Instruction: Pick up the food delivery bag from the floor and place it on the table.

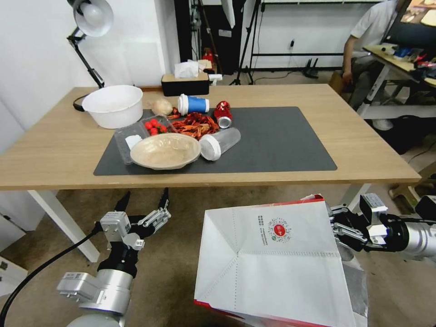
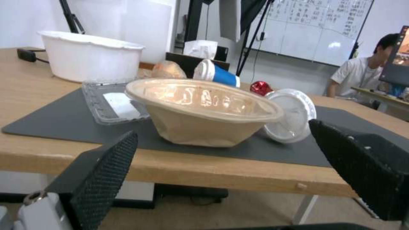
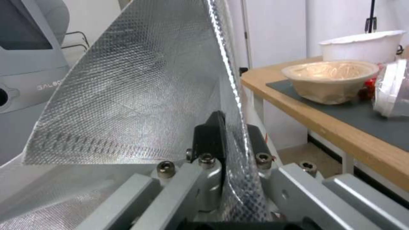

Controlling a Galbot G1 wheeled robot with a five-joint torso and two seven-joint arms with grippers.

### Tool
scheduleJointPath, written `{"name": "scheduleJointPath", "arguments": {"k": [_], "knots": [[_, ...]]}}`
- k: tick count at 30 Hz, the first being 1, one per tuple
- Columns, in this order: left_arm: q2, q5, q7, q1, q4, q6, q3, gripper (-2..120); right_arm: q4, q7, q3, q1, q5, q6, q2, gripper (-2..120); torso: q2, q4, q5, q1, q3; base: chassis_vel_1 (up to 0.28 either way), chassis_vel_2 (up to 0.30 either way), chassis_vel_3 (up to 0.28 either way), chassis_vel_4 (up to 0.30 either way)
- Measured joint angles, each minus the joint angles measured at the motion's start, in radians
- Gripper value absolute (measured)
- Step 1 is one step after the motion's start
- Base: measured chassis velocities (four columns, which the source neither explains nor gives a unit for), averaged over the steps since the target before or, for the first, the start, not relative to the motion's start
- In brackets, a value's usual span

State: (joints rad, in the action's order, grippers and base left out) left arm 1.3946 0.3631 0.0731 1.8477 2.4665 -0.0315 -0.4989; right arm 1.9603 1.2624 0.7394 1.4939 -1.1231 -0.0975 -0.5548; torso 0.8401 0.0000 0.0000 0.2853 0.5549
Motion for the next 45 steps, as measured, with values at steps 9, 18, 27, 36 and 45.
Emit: {"name": "scheduleJointPath", "arguments": {"k": [9, 18, 27, 36, 45], "knots": [[-0.003, 0.0, 0.0, -0.001, 0.0, 0.0, -0.001, 100, 0.0, 0.0, 0.0, 0.0, 0.001, 0.001, -0.002, 0, 0.049, 0.0, 0.0, 0.021, 0.028, 0.0, 0.0, 0.0, 0.0], [-0.008, 0.004, 0.001, -0.002, 0.001, 0.0, -0.004, 100, 0.0, 0.0, -0.007, -0.005, 0.003, 0.001, -0.004, 0, 0.093, 0.0, 0.0, 0.04, 0.053, 0.0, 0.0, 0.0, 0.0], [-0.013, 0.007, 0.002, -0.003, 0.001, 0.0, -0.005, 100, 0.0, -0.001, -0.007, -0.005, 0.004, 0.002, -0.008, 0, 0.131, 0.0, 0.0, 0.056, 0.075, 0.0, 0.0, 0.0, 0.0], [-0.015, 0.012, 0.005, -0.006, 0.001, -0.001, -0.005, 100, -0.001, -0.006, -0.01, -0.011, 0.004, 0.002, -0.004, 0, 0.174, 0.0, 0.0, 0.075, 0.099, 0.0, 0.0, 0.0, 0.0], [-0.017, 0.023, 0.008, -0.006, 0.002, -0.018, -0.007, 100, 0.0, -0.011, -0.012, -0.011, 0.001, 0.002, -0.004, 0, 0.216, 0.0, 0.0001, 0.094, 0.122, 0.0, 0.0, 0.0, 0.0]]}}
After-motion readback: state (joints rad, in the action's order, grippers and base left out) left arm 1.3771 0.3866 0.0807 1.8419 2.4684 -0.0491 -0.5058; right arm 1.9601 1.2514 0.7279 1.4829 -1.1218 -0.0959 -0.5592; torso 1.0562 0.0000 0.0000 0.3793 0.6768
